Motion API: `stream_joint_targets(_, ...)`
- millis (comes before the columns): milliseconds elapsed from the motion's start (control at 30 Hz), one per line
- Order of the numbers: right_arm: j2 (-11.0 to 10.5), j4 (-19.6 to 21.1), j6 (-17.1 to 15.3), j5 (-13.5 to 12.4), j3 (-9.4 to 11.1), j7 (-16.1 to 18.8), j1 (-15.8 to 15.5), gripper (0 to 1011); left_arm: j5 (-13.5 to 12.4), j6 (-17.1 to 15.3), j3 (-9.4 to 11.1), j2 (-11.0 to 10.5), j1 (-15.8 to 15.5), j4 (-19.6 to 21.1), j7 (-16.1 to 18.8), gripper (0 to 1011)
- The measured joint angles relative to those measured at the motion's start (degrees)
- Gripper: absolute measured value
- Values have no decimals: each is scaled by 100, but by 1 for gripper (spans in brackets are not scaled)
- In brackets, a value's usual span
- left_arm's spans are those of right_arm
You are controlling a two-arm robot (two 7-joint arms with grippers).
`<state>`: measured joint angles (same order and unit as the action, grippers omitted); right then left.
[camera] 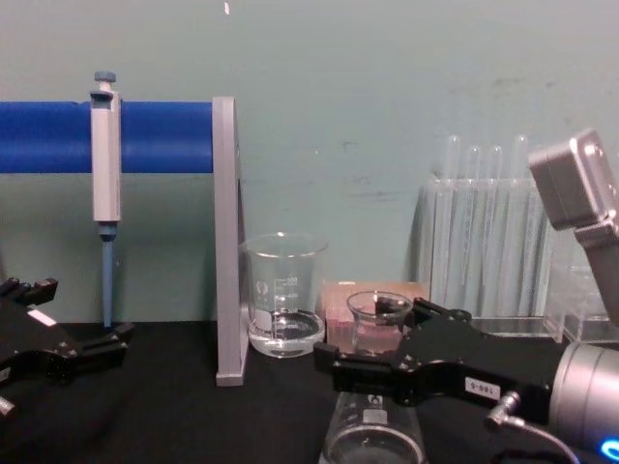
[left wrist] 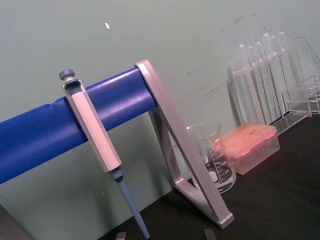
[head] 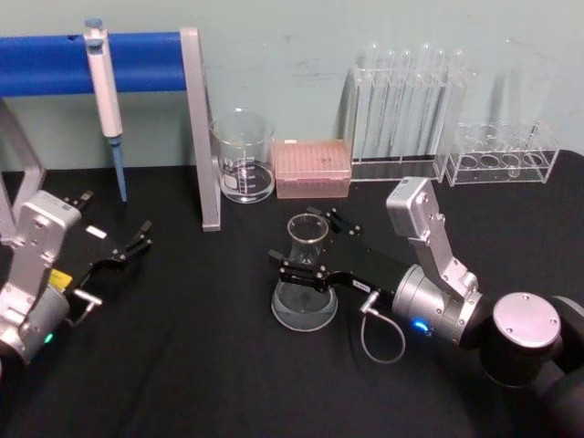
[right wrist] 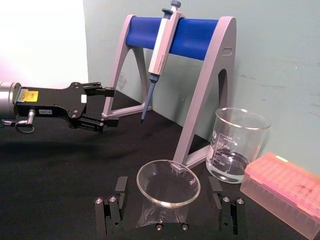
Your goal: Grasp the erlenmeyer flask with one hand, shake it three times, then place it back.
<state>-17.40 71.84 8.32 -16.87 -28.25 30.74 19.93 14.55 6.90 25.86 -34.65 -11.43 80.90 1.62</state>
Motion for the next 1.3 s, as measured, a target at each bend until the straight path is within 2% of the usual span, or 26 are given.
stream_joint_targets(600, -10, 21, -12, 29, 4, -1, -8, 1003, 0, 0, 0, 0, 0, 0, 0, 1001)
stream_joint_targets(767, -11, 24, -15, 24, 6, -2, -10, 918, 0, 0, 0, 0, 0, 0, 0, 1001)
stream_joint_targets(1033, -11, 24, -17, 20, 7, -4, -13, 691, 0, 0, 0, 0, 0, 0, 0, 1001)
stream_joint_targets(1167, -11, 25, -17, 17, 6, -4, -13, 536, 0, 0, 0, 0, 0, 0, 0, 1001)
stream_joint_targets(1300, -11, 25, -17, 14, 6, -4, -13, 458, 0, 0, 0, 0, 0, 0, 0, 1001)
